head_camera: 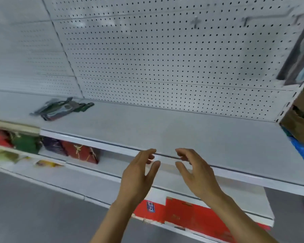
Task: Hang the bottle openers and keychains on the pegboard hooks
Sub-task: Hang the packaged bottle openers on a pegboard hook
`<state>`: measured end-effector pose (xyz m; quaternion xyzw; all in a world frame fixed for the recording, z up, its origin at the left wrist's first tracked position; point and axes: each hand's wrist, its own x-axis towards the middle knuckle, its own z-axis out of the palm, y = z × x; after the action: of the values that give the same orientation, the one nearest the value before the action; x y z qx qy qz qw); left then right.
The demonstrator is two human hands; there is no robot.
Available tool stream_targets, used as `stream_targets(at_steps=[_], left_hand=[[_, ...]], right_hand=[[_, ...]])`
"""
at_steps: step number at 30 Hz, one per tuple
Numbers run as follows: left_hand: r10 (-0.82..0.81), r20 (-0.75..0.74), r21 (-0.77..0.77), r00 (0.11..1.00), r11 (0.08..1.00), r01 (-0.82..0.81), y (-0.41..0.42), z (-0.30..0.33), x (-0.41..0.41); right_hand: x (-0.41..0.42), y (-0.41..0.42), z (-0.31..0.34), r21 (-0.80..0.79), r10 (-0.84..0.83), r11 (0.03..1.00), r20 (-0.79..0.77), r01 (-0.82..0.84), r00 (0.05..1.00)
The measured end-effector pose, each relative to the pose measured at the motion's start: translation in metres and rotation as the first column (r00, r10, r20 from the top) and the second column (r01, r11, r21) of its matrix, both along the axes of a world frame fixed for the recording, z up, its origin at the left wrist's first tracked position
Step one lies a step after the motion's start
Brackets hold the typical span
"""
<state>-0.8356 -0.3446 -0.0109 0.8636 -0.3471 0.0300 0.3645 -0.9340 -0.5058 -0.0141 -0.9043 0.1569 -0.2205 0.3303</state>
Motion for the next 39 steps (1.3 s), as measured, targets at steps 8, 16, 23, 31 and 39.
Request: stream_targets(at_steps=[8, 16, 23, 31, 39], left_hand=[[0.110, -0.018, 0.041, 0.994, 0.993, -0.109, 0.163, -0.007, 0.118], [0.199, -0.279, -0.127, 0.940, 0.962, -0.241, 0.268, -0.015, 0.203], [0.244, -0.319, -0.209, 0.916, 0.924, -0.320, 0.304, -0.019, 0.291], [0.300, -0.320, -0.081, 0.898, 0.936, -0.342, 0.329, -0.025, 0.446], [0.284, -0.326, -0.031, 0.902, 0.950, -0.311, 0.325, -0.026, 0.587]], right_hand=[[0.134, 0.154, -0.013, 0.135, 0.127, 0.983, -0.024, -0.123, 0.992], [0.236, 0.258, -0.023, 0.254, 0.198, 0.951, -0.071, -0.175, 0.978], [0.334, 0.290, -0.019, 0.408, 0.222, 0.891, -0.011, -0.199, 0.975], [0.492, 0.296, -0.032, 0.430, 0.240, 0.885, -0.091, -0.180, 0.967], [0.629, 0.292, -0.040, 0.398, 0.206, 0.914, -0.295, -0.076, 0.933]])
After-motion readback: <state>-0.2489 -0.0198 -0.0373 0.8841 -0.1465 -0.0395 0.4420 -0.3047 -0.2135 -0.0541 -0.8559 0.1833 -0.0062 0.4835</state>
